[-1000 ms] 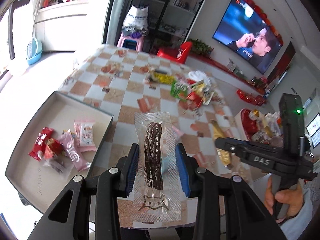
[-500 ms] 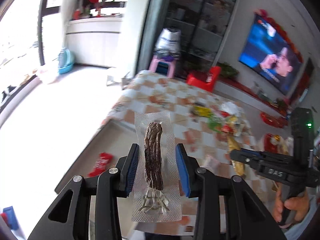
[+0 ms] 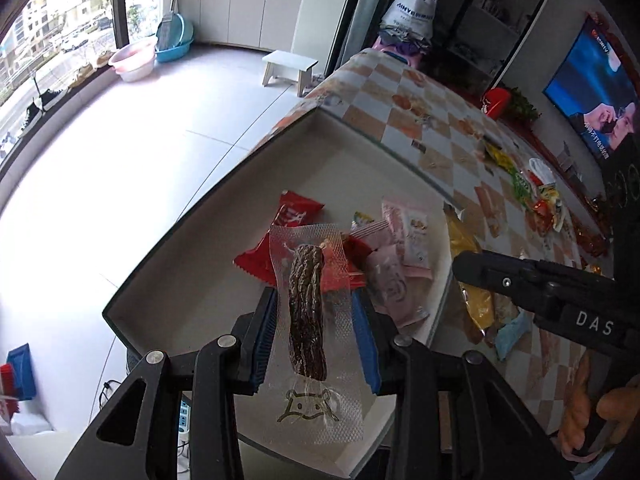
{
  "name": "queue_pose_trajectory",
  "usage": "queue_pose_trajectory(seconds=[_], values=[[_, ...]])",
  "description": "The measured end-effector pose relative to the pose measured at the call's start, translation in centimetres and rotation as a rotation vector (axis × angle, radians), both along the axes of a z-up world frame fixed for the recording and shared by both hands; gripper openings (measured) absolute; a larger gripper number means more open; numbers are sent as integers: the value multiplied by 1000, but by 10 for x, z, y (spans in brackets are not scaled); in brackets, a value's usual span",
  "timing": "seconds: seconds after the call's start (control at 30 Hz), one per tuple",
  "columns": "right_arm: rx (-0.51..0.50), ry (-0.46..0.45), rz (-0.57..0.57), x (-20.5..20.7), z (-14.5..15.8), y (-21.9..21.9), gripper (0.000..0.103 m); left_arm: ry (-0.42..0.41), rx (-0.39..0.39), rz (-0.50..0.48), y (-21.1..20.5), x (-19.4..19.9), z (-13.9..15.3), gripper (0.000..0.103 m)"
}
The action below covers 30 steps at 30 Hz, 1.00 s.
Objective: Organize snacks
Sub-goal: 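Carry jerky with left tool while right tool carries gold bar into tray, open both, then move both tools back to the table and grasp the blue bar with left tool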
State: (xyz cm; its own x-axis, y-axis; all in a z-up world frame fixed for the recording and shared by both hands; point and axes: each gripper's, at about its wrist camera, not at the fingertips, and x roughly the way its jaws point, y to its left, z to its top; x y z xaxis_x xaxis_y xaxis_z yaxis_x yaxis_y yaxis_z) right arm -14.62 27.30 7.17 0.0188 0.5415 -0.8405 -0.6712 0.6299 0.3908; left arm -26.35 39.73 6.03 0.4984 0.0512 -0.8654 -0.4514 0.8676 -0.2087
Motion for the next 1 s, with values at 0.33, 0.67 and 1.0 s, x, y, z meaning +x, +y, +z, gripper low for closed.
queue_pose_trajectory(seconds=[0.33, 0.67, 1.0], values=[[-49, -22, -11, 30, -29, 34, 24, 43, 53, 5, -5, 24, -26, 44], [-63, -135, -90, 19, 13, -36, 103, -78, 247, -96, -49, 10, 7, 78], [-140, -128, -427, 6, -6, -207, 103, -161, 229, -422, -149, 9, 23, 79]])
